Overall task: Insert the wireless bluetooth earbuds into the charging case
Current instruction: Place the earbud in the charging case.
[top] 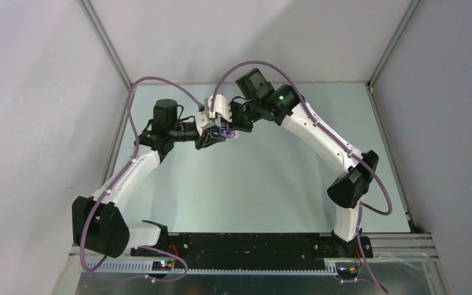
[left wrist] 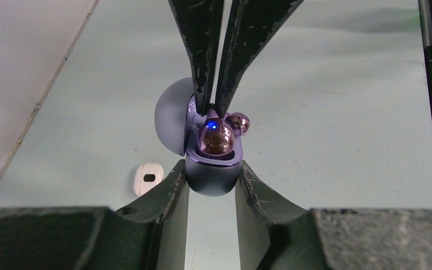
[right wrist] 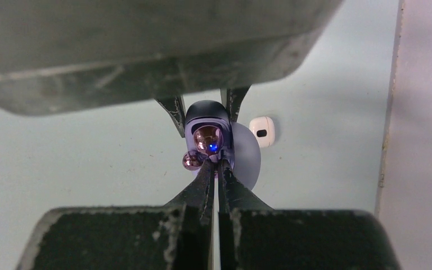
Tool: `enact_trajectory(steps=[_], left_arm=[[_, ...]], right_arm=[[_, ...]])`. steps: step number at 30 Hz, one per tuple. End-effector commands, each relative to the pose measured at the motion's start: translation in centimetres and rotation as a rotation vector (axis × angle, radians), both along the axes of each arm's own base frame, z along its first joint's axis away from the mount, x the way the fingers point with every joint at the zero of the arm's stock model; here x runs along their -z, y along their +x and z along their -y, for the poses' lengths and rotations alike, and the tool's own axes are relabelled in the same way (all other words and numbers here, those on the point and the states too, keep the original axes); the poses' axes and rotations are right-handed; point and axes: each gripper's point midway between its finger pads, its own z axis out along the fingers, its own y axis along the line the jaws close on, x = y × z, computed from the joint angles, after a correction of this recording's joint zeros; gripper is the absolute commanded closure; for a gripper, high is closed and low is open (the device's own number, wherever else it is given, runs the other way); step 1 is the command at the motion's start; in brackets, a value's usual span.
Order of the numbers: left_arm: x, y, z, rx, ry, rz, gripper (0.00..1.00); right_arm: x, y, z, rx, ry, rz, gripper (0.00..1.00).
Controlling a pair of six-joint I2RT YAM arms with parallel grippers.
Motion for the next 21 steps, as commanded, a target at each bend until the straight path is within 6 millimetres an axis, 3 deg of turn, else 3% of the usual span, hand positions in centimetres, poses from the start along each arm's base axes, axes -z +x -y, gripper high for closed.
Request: enact_trajectory(steps=[1,14,21], left_arm=[[-3.3,0.0,1.0,0.058,-0.044,0.098,1.00],[-4.2,1.3,1.0,-0.042,-0.124,0.071,1.00],[-3.5,1.5,1.0,-0.053,-0.113,0.042,1.00]], right_arm=[[-3.6,0.8,-0.4,0.008,0.069,0.121,1.00],[-5.0,0.9,-0.3,0.031,0.102,0.134,1.00],[-6.0,1.6,0.2,0.038,0.104,0.202,1.00]])
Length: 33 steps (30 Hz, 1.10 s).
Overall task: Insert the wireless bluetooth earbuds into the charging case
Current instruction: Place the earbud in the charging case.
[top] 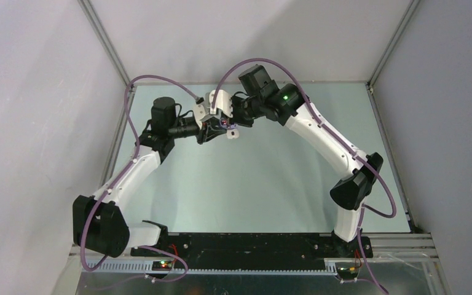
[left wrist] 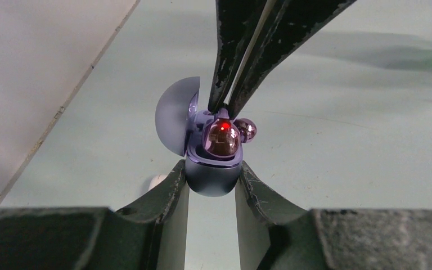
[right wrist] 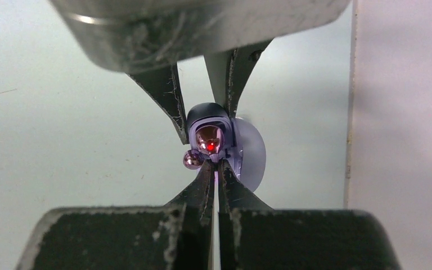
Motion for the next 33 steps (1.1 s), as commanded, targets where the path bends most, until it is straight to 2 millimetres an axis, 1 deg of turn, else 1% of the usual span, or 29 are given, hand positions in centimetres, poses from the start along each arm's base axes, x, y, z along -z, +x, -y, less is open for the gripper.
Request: enact_trajectory(steps=[1,6,11,19,21,26,29,33], left_arm=[[-1.6,-0.2,0.6,0.023,-0.029,0.039,1.00],[-1.1,-0.2,0.5,0.021,-0.016,0.022,1.00],[-1.0,-0.1,0.6,0.018,-0.014,0.010,1.00],[-1.3,0.0,0.6,0.004,-0.037,-0.008,1.00],[-1.8,0.2,0.7,-0.004,-0.049,0.009,1.00],[-2.0,0.2,0.7,-0.006,-0.055,0.012,1.00],[-2.0,0.3,0.7,-0.008,-0.064,0.010,1.00],[-2.1,0.3,0.8,-0.005,-0.070,0.009,1.00]], right_arm=[[-4.1,0.5,0.2,-0.001,0.068,0.126,1.00],[-4.1,0.5,0.3,-0.005,0.064,0.135,1.00],[-4.8,0.7,0.3,-0.006,0.079,0.164,1.00],[-3.6,0.0,0.2,-0.029,0.066,0.125,1.00],[-3.0,-0.3,0.4,-0.044,0.044,0.117,1.00],[-2.3,-0.4,0.8,-0.043,0.019,0.112,1.00],[-2.3,-0.4,0.8,-0.045,0.019,0.109,1.00],[-2.4,-0.5,0.2,-0.049,0.039,0.105,1.00]])
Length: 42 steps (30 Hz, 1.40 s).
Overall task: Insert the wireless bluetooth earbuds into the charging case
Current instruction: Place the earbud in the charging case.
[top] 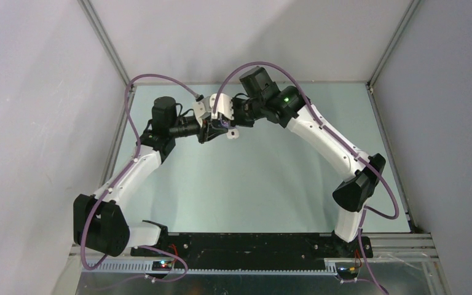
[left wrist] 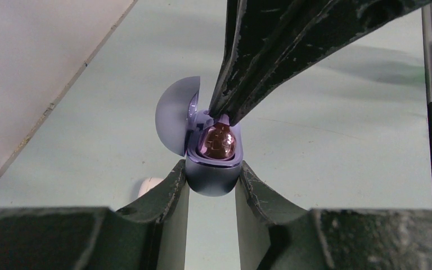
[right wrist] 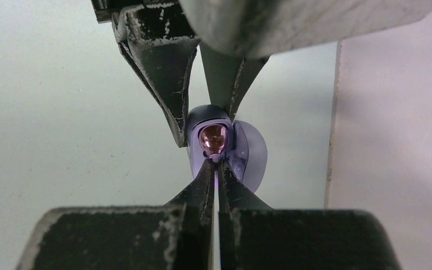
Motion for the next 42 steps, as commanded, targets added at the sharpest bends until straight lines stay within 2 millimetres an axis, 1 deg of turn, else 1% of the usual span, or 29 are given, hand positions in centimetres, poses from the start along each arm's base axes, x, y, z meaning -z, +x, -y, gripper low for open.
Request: enact_trajectory(steps=[1,5,7,12,14,16,17,20,23,24,25,26,27,28,29,31,32,33,34,35,37,38,40,42], left_arm=[[-1.8,0.1,0.5,0.015,-0.036,0.055,1.00],[-1.7,0.1,0.5,0.019,-0.034,0.052,1.00],[-1.7,0.1,0.5,0.017,-0.029,0.053,1.00],[-1.3,0.3,0.4,0.010,-0.018,0.051,1.00],[-1.2,0.4,0.4,0.007,-0.016,0.051,1.00],[-1.2,0.4,0.5,0.007,-0.016,0.050,1.00],[-1.2,0.5,0.5,0.007,-0.016,0.051,1.00],[-1.1,0.5,0.5,0.008,-0.013,0.049,1.00],[-1.0,0.5,0.5,0.009,-0.010,0.049,1.00],[-1.0,0.5,0.5,0.010,-0.009,0.048,1.00],[-0.9,0.5,0.5,0.013,-0.005,0.049,1.00],[-0.9,0.4,0.5,0.015,-0.002,0.049,1.00],[-0.9,0.4,0.5,0.017,0.002,0.051,1.00],[-0.8,0.5,0.5,0.018,0.004,0.052,1.00],[-0.8,0.5,0.5,0.017,0.005,0.053,1.00],[-0.8,0.5,0.5,0.023,0.004,0.054,1.00],[-0.8,0.4,0.5,0.026,0.003,0.055,1.00],[-0.8,0.3,0.5,0.031,0.002,0.057,1.00],[-0.8,0.4,0.4,0.033,0.004,0.062,1.00],[-0.9,0.3,0.3,0.036,0.003,0.066,1.00],[-1.0,0.3,0.3,0.047,0.003,0.082,1.00],[-0.7,0.1,0.2,0.055,0.013,0.073,1.00],[-0.5,-0.1,0.0,0.072,0.032,0.087,1.00],[-0.3,-0.3,-0.1,0.083,0.051,0.100,1.00]], right_arm=[[-2.4,-0.8,-0.4,-0.022,0.066,0.031,1.00],[-2.9,-0.3,-1.3,-0.009,0.101,0.035,0.97],[-3.1,-0.2,-1.4,-0.005,0.107,0.034,0.96],[-3.0,-0.6,-1.1,-0.007,0.099,0.025,0.96],[-2.9,-0.7,-1.1,-0.009,0.097,0.021,0.94],[-3.1,-0.8,-1.2,0.000,0.110,0.010,0.89],[-3.3,-0.7,-1.2,0.005,0.120,0.008,0.85],[-4.1,-0.5,-1.5,0.026,0.161,-0.005,0.77],[-4.6,-0.5,-1.4,0.033,0.176,-0.013,0.67],[-4.7,-0.6,-1.0,0.041,0.180,-0.027,0.66],[-5.2,-0.6,-0.6,0.039,0.196,-0.042,0.62],[-5.6,-0.8,-0.3,0.046,0.213,-0.062,0.58],[-6.6,-0.9,0.2,0.040,0.239,-0.078,0.56],[-7.0,-1.1,0.5,0.046,0.257,-0.098,0.54],[-7.9,-1.4,1.0,0.039,0.278,-0.108,0.53],[-9.0,-1.9,1.9,0.033,0.305,-0.125,0.51],[-9.0,-2.0,2.1,0.036,0.312,-0.138,0.50],[-9.7,-2.0,2.6,0.040,0.335,-0.144,0.49],[-9.5,-1.9,2.9,0.049,0.339,-0.156,0.48],[-10.0,-1.5,3.3,0.066,0.365,-0.161,0.48],[-9.9,-0.8,3.7,0.089,0.387,-0.184,0.46],[-9.8,-0.6,3.8,0.095,0.391,-0.190,0.45],[-9.2,0.1,3.6,0.116,0.388,-0.210,0.45],[-8.1,1.0,3.0,0.147,0.386,-0.241,0.43]])
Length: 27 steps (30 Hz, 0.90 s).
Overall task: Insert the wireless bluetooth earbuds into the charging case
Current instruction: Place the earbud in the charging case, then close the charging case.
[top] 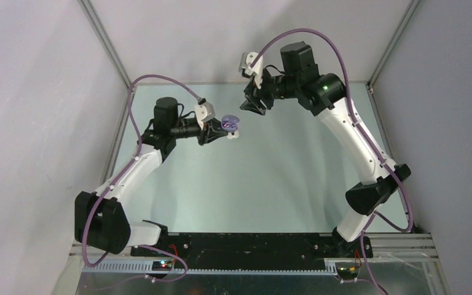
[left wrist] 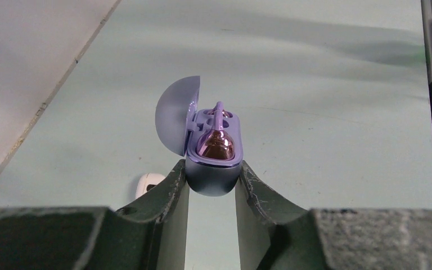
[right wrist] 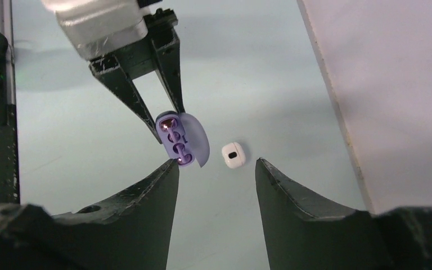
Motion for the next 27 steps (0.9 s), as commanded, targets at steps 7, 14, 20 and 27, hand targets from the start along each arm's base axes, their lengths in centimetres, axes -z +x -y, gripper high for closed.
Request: enact_trajectory(steps=[7,14,20,27], left_arm=[[-1.5,-0.8,-0.4,0.057,0.041,0.108,1.00],[-1.9,-1.0,-0.5,0.054,0.036,0.119,1.00],[-2.0,-1.1,-0.4,0.053,0.032,0.121,1.00],[-2.0,-1.1,-0.4,0.050,0.025,0.120,1.00]], right_arm=[[2.6,1.1,-3.3,0.059,0.057,-0.181,0.27],[5.1,0.3,-4.5,0.031,0.019,-0.238,0.22],[6.5,0.2,-4.8,0.023,-0.009,-0.257,0.23],[7.6,0.8,-4.9,0.053,-0.038,-0.248,0.24]])
